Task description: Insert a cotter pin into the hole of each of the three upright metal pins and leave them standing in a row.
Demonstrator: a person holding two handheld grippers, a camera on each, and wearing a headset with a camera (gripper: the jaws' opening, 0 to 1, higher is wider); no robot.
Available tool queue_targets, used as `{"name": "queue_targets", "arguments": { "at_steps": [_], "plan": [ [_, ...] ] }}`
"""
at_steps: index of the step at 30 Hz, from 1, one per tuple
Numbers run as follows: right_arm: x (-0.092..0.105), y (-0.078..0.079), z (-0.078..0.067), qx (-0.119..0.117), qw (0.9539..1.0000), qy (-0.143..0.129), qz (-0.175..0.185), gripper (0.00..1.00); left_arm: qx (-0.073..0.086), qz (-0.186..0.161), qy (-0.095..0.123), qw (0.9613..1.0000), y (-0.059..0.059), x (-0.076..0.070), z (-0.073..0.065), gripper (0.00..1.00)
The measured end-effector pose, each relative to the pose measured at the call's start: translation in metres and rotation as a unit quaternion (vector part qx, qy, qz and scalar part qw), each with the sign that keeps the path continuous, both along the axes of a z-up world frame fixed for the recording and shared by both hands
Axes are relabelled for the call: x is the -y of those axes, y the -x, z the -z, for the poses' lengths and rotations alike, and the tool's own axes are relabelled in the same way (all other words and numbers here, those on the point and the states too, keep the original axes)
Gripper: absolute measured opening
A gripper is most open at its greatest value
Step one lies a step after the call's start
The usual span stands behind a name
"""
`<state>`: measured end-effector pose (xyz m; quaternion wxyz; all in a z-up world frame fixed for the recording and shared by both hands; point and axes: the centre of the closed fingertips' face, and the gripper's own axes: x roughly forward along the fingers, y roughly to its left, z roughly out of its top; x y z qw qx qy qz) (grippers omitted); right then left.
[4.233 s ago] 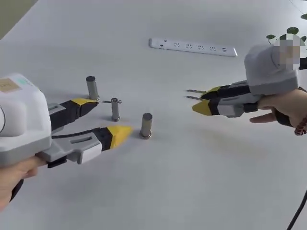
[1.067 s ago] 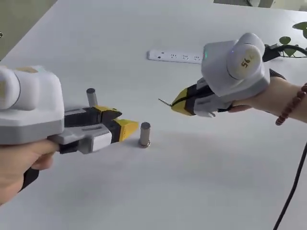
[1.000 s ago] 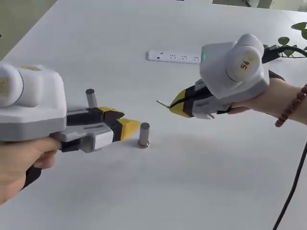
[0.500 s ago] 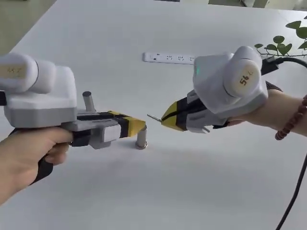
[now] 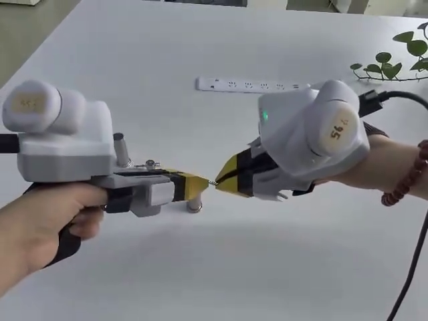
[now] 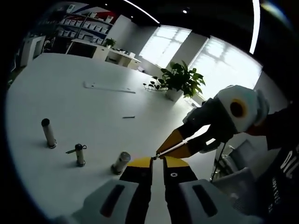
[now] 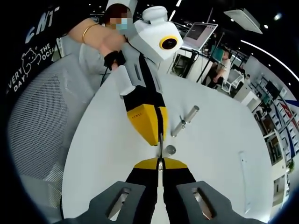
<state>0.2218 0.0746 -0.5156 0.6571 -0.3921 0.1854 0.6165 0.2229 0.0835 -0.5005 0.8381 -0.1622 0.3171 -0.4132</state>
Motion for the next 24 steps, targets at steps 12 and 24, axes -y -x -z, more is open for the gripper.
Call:
{"name": "queue_targets", "arguments": {
  "at_steps": [12,24],
  "plan": [
    [-0.0023,0.0039,-0.003,0.008,0.9999,-0.001,-0.008,0.0,0.005,-0.001,0.01,0.9999,-0.0018,0.0021,-0.0038,0.01],
    [-0.003,0.0042,-0.0036,0.014,0.9999,-0.002,-0.007,0.0,0.035,0.015,-0.004,0.9993,0.001,0.0032,-0.0055,0.01]
  ]
}}
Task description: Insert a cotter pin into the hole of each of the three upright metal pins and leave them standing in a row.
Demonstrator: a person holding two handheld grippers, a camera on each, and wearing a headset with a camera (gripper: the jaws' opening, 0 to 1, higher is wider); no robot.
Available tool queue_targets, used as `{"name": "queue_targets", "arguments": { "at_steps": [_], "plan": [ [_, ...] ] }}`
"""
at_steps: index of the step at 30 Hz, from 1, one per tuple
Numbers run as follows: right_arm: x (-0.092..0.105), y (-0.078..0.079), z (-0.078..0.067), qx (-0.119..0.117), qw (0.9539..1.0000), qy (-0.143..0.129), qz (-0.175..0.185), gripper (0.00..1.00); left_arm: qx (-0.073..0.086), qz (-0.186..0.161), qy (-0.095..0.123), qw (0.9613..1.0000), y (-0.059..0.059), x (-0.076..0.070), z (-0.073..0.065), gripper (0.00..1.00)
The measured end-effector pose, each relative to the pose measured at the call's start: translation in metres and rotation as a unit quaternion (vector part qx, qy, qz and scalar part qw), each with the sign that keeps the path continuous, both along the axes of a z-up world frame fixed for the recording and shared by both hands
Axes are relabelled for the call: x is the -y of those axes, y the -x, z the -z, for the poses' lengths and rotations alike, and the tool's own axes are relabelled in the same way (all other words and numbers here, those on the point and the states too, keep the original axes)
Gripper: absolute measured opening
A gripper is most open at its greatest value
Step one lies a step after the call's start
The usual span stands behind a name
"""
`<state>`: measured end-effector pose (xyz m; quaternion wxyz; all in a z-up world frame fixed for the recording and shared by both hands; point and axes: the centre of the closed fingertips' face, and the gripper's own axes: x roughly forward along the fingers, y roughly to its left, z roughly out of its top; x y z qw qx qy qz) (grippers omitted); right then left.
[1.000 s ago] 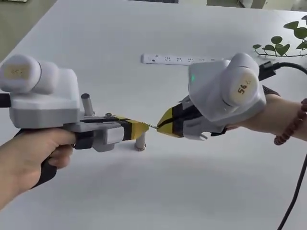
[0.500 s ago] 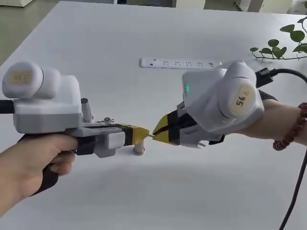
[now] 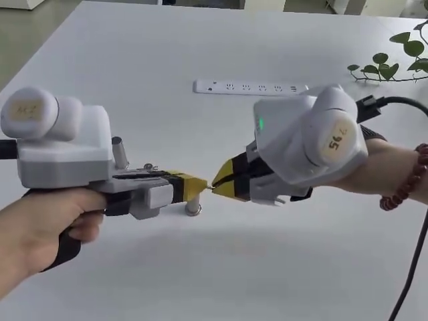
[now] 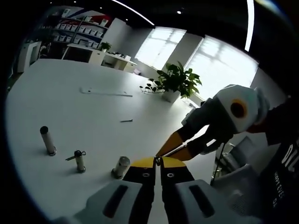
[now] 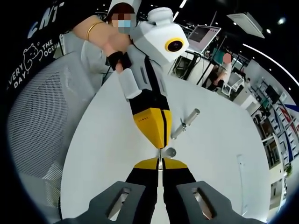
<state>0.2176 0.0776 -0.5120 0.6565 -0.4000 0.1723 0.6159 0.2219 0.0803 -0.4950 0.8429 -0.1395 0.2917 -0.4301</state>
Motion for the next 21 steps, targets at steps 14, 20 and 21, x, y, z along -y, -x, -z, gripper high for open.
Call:
{"name": "queue_targets", "arguments": {
  "at_steps": [14,20,21],
  "plan": [
    [-0.0031,0.002,0.0005,-0.046,0.9981,-0.031,0.026,0.0,0.068,0.044,-0.052,0.9953,0.0045,-0.0012,-0.0016,0.0],
    [0.0005,0.0035,0.0016,-0.071,0.9959,-0.043,0.034,0.0,0.089,0.071,-0.071,0.991,0.0084,0.0011,-0.0011,0.0],
    [0.0014,0.0047,0.0017,-0.079,0.9952,-0.048,0.032,0.0,0.098,0.081,-0.077,0.9889,0.0097,0.0021,-0.001,0.0]
  ]
}}
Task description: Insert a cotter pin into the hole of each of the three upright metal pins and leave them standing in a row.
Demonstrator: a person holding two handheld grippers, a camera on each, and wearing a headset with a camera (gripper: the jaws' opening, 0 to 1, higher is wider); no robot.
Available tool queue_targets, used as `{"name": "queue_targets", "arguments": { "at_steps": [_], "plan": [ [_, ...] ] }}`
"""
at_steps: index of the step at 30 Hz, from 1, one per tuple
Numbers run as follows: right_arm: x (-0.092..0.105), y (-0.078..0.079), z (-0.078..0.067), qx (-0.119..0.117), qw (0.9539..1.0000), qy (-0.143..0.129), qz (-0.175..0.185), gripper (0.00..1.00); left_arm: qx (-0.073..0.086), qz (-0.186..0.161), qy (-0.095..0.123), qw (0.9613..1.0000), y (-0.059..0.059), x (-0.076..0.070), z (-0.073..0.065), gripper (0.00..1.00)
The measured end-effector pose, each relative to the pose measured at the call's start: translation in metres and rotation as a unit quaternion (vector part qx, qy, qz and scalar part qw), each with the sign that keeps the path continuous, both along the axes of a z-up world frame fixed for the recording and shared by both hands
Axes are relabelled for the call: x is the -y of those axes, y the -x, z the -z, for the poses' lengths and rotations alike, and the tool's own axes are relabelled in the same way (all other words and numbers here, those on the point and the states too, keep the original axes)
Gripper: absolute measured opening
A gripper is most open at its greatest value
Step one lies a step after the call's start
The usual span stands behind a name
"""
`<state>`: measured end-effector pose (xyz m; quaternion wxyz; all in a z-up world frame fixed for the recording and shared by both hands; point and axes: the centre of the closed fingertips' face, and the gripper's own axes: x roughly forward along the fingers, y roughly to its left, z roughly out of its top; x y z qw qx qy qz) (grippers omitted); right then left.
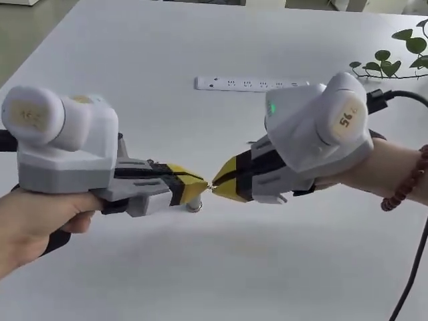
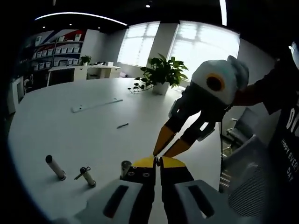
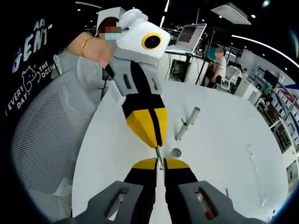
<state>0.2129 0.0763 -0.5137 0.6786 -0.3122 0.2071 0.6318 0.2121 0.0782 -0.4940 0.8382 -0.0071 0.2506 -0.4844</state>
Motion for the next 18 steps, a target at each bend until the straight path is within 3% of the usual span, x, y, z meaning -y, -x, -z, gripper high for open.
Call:
{"name": "queue_targets", "arguments": {
  "at_steps": [11,15,18],
  "plan": [
    [0.007,0.01,-0.001,-0.076,0.9965,-0.035,0.003,0.05,0.035,0.05,-0.015,0.998,0.008,0.006,-0.001,0.0],
    [0.011,0.013,0.002,-0.113,0.9925,-0.045,0.002,0.07,0.039,0.057,-0.01,0.9976,0.008,0.007,-0.002,0.0],
    [0.011,0.017,0.004,-0.125,0.9907,-0.054,0.002,0.05,0.037,0.061,-0.006,0.9974,0.009,0.008,-0.002,0.0]
  ]
}}
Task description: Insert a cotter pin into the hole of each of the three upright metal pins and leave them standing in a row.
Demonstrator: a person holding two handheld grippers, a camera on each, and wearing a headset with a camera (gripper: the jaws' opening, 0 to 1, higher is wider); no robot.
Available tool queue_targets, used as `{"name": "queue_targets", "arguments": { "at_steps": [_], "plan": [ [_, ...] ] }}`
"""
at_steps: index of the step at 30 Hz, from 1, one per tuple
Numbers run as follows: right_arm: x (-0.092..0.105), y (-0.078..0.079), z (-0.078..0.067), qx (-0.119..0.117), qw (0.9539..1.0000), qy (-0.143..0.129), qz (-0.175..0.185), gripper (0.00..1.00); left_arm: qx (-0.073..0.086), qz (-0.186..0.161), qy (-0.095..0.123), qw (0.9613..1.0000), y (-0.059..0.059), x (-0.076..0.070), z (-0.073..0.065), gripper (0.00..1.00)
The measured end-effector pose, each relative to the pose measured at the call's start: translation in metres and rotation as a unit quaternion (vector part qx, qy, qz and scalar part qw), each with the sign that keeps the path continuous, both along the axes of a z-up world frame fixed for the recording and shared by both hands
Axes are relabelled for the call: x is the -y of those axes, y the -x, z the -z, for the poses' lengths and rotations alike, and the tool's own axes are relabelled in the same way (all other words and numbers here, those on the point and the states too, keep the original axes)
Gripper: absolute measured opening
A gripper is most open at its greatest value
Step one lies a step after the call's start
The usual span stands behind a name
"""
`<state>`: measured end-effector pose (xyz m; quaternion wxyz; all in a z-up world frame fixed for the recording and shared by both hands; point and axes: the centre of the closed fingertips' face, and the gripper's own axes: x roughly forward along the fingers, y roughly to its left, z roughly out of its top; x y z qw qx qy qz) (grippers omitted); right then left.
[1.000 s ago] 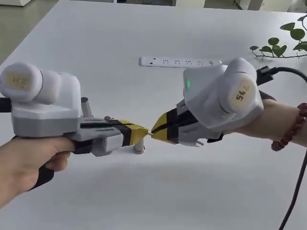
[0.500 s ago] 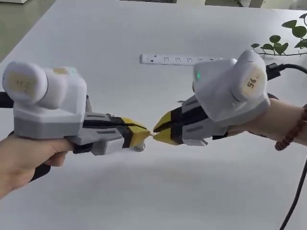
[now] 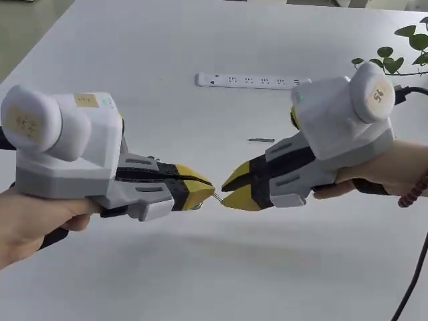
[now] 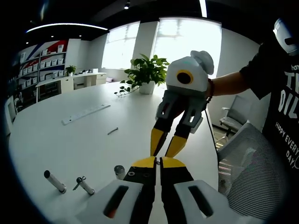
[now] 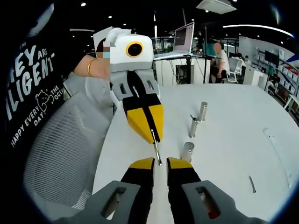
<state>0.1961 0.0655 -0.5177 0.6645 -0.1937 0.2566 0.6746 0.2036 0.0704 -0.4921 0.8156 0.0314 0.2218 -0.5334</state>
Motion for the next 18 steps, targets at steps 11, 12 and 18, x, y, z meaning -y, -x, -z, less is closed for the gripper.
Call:
{"name": "queue_targets", "arguments": {
  "at_steps": [11,12,18],
  "plan": [
    [-0.002,0.011,0.002,-0.059,0.9979,-0.026,0.001,0.09,0.01,0.022,0.011,0.9996,0.003,0.003,-0.005,0.0],
    [-0.002,0.01,0.002,-0.059,0.9979,-0.028,0.0,0.09,0.011,0.026,0.013,0.9995,0.004,0.004,-0.005,0.0],
    [-0.002,0.018,-0.003,-0.097,0.9939,-0.051,-0.01,0.06,0.015,0.044,0.025,0.9986,0.01,0.008,-0.008,0.0]
  ]
}}
